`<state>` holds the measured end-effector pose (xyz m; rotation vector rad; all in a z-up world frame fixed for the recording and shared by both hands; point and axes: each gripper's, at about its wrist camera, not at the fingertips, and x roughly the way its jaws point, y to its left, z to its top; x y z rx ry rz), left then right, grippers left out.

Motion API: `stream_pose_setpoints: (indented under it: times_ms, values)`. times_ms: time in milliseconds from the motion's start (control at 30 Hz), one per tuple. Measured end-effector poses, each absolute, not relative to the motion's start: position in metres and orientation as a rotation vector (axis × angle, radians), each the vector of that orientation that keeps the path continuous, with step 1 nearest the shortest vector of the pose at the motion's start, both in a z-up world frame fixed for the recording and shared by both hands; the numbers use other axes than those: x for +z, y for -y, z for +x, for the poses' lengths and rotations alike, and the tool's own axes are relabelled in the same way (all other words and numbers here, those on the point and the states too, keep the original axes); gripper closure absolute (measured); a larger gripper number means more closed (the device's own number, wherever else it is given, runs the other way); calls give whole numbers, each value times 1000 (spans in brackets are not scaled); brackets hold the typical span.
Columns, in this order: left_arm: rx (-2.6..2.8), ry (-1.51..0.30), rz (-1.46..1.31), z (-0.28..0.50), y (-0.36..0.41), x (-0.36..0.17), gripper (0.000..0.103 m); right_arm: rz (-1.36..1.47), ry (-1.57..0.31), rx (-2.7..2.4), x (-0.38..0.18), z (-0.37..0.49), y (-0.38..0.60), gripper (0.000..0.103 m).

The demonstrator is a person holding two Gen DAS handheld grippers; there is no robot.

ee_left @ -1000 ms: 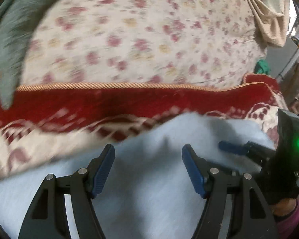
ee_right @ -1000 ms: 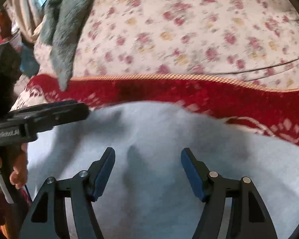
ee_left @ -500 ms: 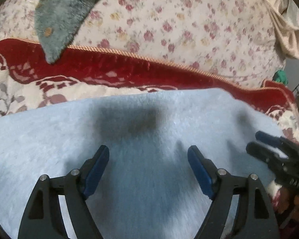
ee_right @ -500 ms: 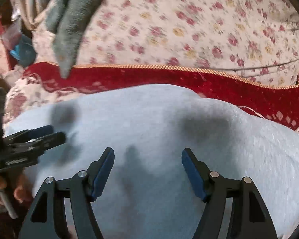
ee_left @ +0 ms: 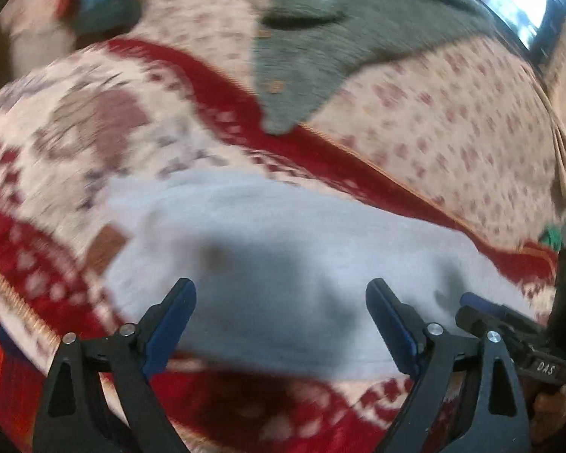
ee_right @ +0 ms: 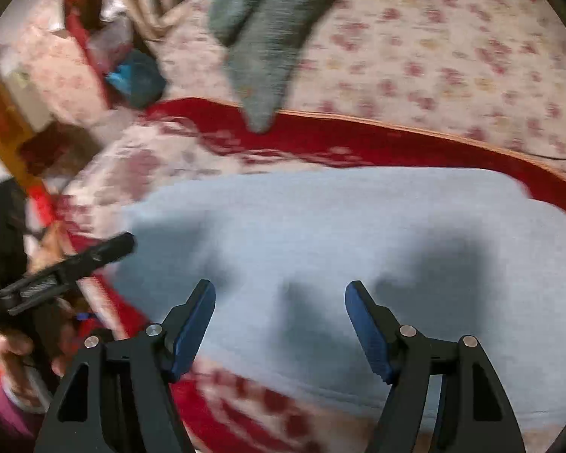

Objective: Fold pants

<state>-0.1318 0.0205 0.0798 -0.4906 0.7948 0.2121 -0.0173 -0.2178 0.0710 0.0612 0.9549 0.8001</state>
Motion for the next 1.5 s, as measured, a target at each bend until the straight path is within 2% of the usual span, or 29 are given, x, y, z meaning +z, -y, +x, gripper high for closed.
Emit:
stream_pose_setpoints:
  times_ms: [133,267,400,667,933,1167,1267,1400,1500]
  values:
    - [234,-771,-654,-159,-52,65,4,-11,-952,844,69,-32,183,23]
    - [241,-759,-807,-167,-69,47,3,-13,-997,861,59,-31,164,22]
    - [225,-743,-959,-168,-81,28,3,-56,-965,897,66,-21,143,22]
    - [227,-759,-923,-167,-78,16,3,-267,-980,1104,81,32,58,22]
    - [285,-753,-961,-161,-94,-1,3,-372,-1058,1268,58,79,-12,22]
    - [347,-753,-950,-155,-95,-11,3,-603,-1090,1450,32,75,-81,22]
    - [356,-757,-914,-151,-92,-13,0,-686,-1139,1504,13,72,-105,20]
    - [378,-762,-881,-145,-90,-15,0,-729,-1206,1541,-10,73,-121,19]
    - [400,-760,-841,-140,-89,-16,0,-726,-1224,1565,-19,67,-121,23]
